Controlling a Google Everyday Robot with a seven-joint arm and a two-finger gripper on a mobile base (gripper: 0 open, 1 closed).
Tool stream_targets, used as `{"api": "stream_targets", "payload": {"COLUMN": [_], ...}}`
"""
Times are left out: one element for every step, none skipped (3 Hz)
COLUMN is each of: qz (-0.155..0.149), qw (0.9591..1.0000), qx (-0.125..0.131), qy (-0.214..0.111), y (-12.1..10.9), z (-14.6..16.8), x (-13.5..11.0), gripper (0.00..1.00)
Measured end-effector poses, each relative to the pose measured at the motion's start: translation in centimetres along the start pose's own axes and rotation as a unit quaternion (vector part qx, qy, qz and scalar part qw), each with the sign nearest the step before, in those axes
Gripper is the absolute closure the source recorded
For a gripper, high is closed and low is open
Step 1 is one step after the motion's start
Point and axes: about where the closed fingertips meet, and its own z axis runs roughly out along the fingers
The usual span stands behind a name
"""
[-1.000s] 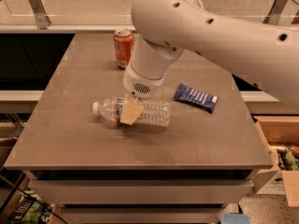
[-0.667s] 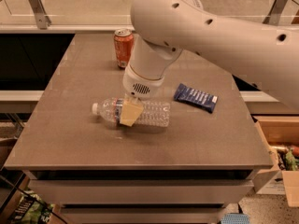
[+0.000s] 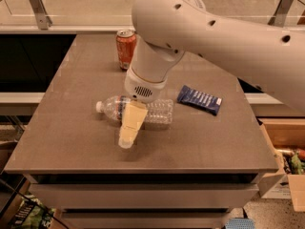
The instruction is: Knock water bottle over
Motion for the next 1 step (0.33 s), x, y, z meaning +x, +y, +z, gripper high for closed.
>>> {"api": "stream_targets", "payload": {"qz": [0.0], "qw": [1.0], "qx": [0.0], "qy": [0.0], "y": [0.0], "z": [0.0], "x": [0.0], "gripper": [0.0]}}
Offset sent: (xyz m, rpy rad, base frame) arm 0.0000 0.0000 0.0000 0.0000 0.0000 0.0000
